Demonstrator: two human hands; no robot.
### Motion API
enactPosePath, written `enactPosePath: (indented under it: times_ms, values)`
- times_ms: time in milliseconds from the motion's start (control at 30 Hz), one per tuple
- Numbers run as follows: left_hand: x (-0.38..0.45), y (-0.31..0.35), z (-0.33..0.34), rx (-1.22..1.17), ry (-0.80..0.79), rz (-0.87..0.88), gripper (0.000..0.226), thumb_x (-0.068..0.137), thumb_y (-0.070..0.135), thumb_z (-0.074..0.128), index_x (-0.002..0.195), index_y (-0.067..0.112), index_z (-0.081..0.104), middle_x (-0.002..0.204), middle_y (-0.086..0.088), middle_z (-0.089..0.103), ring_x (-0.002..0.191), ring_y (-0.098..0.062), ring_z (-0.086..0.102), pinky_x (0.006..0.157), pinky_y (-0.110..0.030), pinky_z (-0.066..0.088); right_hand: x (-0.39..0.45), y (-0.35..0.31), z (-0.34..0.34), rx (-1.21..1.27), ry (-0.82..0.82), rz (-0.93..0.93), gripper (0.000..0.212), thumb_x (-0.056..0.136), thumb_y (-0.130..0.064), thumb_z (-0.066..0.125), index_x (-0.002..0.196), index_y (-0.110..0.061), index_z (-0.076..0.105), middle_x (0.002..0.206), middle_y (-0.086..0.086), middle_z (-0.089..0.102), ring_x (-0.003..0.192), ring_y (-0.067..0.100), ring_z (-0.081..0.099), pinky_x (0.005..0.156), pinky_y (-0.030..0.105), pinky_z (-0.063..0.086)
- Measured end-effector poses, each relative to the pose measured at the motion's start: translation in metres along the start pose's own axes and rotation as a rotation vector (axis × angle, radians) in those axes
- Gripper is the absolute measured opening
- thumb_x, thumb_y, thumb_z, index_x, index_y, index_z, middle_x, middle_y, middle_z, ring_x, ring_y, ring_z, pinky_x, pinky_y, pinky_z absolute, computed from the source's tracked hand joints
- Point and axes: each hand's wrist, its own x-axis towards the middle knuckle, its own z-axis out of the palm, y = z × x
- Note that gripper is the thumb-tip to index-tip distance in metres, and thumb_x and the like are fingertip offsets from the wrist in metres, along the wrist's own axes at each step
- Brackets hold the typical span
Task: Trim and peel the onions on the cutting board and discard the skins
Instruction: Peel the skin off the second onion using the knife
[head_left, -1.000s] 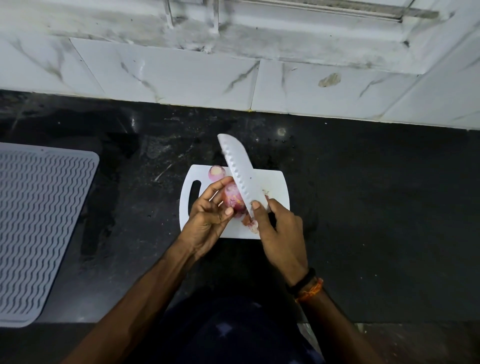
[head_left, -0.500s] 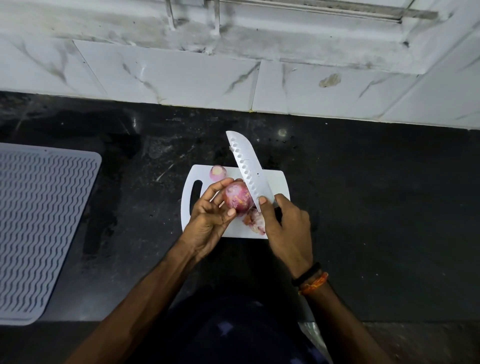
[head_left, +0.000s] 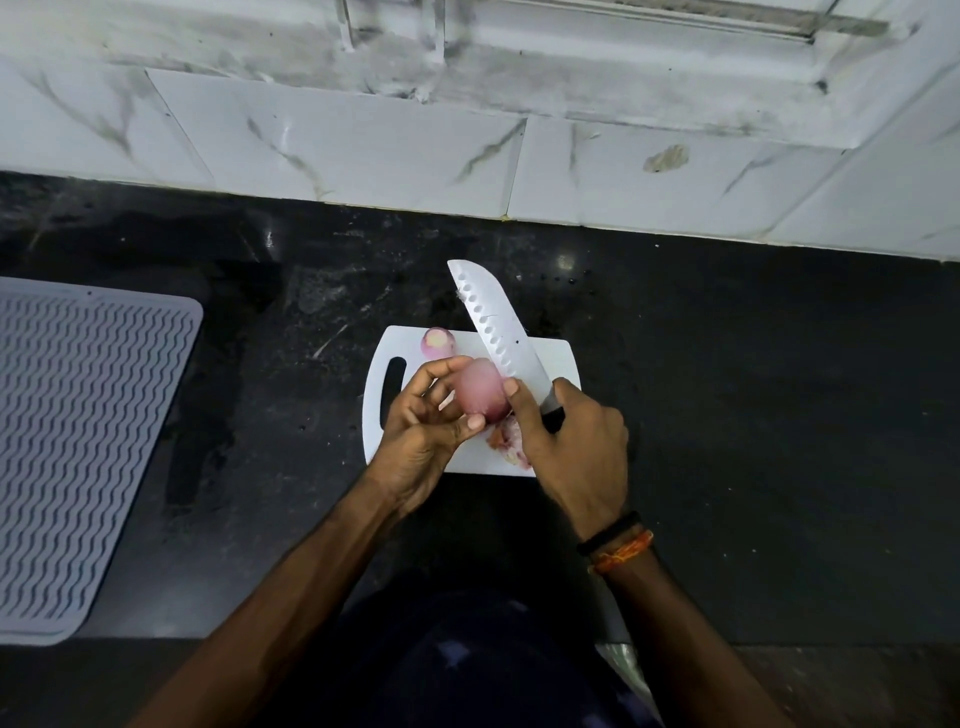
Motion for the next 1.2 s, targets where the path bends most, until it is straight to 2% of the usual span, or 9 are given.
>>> enactPosePath:
  times_ms: [133,267,333,467,667,767,933,1067,1200]
  values:
    - [0.000,-0.003,0.001,0.071,0.073,0.014,0.057,0.071,-0.013,0.068,0.123,0.008,0.056,0.127,-0.014,0.065,0.112,-0.032,0.063,0.095,-0.043,0.055,0.004,0.002,-0.003,0.022,-0.027,-0.071,0.043,0.090,-0.052,0.061,0.064,-0.030,0.035,0.042,-0.020,0.030,0.050,-0.009,0.052,0.049,0.005,0.036]
    - [0.003,-0.002,0.000,0.095,0.133,0.053,0.056,0.072,-0.011,0.071,0.123,0.006,0.055,0.126,-0.013,0.064,0.113,-0.037,0.061,0.101,-0.057,0.048,0.004,0.006,-0.001,0.013,-0.040,-0.120,0.038,0.091,-0.053,0.060,0.068,-0.030,0.039,0.046,-0.024,0.033,0.046,-0.003,0.050,0.050,0.005,0.036]
    - [0.005,-0.001,0.000,0.106,0.127,0.060,0.057,0.070,-0.011,0.072,0.121,0.009,0.056,0.127,-0.011,0.064,0.114,-0.037,0.060,0.101,-0.054,0.049,0.005,0.008,-0.001,0.095,-0.043,-0.085,0.042,0.091,-0.051,0.060,0.062,-0.031,0.037,0.045,-0.023,0.037,0.053,-0.009,0.053,0.050,0.004,0.036]
    - [0.004,0.003,0.005,0.125,0.114,0.042,0.059,0.070,-0.011,0.071,0.124,0.009,0.057,0.124,-0.009,0.064,0.107,-0.032,0.063,0.094,-0.044,0.055,0.009,0.009,-0.003,0.218,-0.019,0.011,0.051,0.091,-0.062,0.045,0.057,-0.025,0.037,0.045,-0.010,0.043,0.048,0.007,0.050,0.047,0.012,0.032]
    - [0.004,0.003,0.004,0.174,0.101,-0.008,0.057,0.077,0.000,0.075,0.130,0.006,0.057,0.134,-0.021,0.058,0.118,-0.049,0.058,0.100,-0.063,0.046,0.013,0.016,-0.002,0.175,-0.068,-0.080,0.054,0.088,-0.070,0.045,0.062,-0.023,0.045,0.052,-0.011,0.046,0.054,0.006,0.053,0.049,0.012,0.036]
    - [0.004,0.004,0.006,0.228,0.108,-0.028,0.055,0.075,0.011,0.080,0.127,0.006,0.061,0.125,-0.024,0.063,0.114,-0.046,0.061,0.101,-0.062,0.046,0.015,0.018,-0.001,0.125,-0.083,-0.102,0.065,0.083,-0.076,0.046,0.066,-0.015,0.052,0.054,-0.009,0.049,0.054,0.009,0.052,0.048,0.012,0.034]
    - [0.002,0.008,0.008,0.241,0.131,-0.060,0.053,0.071,0.017,0.082,0.119,0.004,0.067,0.122,-0.023,0.065,0.112,-0.037,0.064,0.099,-0.054,0.050,0.022,0.023,0.004,0.069,-0.079,-0.081,0.055,0.088,-0.065,0.055,0.060,-0.018,0.053,0.048,-0.010,0.046,0.049,0.010,0.051,0.047,0.014,0.029]
    - [0.003,0.007,0.003,0.122,0.094,-0.190,0.044,0.086,0.018,0.067,0.127,0.003,0.062,0.130,-0.022,0.062,0.122,-0.037,0.059,0.108,-0.053,0.043,0.028,0.025,0.006,0.136,-0.116,-0.026,0.048,0.090,-0.060,0.057,0.066,-0.018,0.063,0.050,-0.013,0.052,0.053,0.007,0.056,0.045,0.012,0.031]
    - [0.005,0.007,0.003,0.056,0.118,-0.243,0.040,0.087,0.016,0.066,0.125,0.003,0.064,0.129,-0.023,0.063,0.119,-0.037,0.061,0.109,-0.053,0.042,0.028,0.021,0.004,0.185,-0.105,-0.016,0.046,0.091,-0.054,0.059,0.055,-0.026,0.050,0.049,-0.018,0.053,0.048,0.004,0.052,0.044,0.013,0.032]
